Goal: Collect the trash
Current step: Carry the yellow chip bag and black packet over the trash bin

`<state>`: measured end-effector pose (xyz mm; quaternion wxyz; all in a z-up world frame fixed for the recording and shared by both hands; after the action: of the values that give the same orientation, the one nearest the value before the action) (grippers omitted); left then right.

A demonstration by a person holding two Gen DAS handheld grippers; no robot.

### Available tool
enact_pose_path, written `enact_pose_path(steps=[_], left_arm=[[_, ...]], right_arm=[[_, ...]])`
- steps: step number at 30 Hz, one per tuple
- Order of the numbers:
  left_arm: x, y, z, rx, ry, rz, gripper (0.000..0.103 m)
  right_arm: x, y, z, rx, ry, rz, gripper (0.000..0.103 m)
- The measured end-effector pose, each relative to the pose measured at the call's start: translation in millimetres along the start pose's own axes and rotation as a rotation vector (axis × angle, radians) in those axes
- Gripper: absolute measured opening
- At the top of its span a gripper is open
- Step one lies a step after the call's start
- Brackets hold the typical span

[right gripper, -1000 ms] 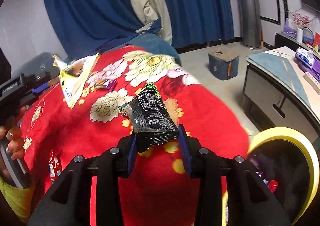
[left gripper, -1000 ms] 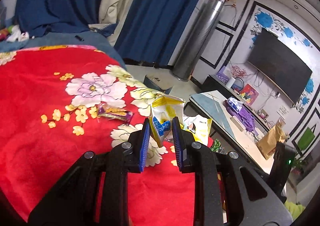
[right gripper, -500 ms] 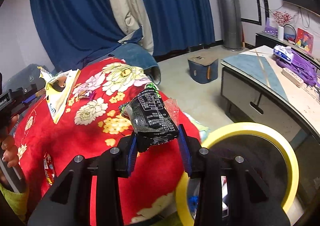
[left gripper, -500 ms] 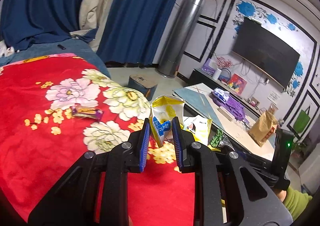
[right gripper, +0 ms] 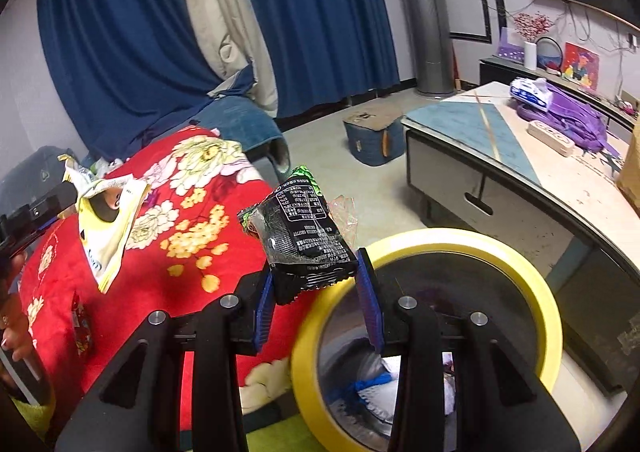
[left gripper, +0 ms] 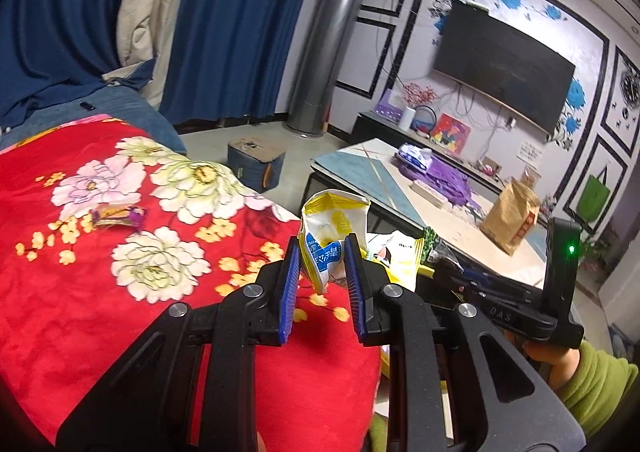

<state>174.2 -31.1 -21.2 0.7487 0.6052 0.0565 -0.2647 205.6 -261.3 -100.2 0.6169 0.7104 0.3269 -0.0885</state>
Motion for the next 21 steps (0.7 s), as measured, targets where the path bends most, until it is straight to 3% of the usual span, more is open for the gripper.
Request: enact_pose_path(steps=[21], left_arm=[[46.5,-44.5,81.5,0.14,-0.073,-0.13,0.016]], right_arm=[[-16.0,-36.6,82.7,0.117,-0.123,-0.056,0.036]])
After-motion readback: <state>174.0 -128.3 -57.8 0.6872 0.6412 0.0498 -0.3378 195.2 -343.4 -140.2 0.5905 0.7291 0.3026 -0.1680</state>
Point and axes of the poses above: each gripper's, at about its wrist camera, not at the fingertips, and x roughly the way its jaws point, z to its right, y to its top, the point moved 4 cm from there along x, roughly the way its jaws point, and after that the axes turned 5 degrees about z, right-handed, at the moved point
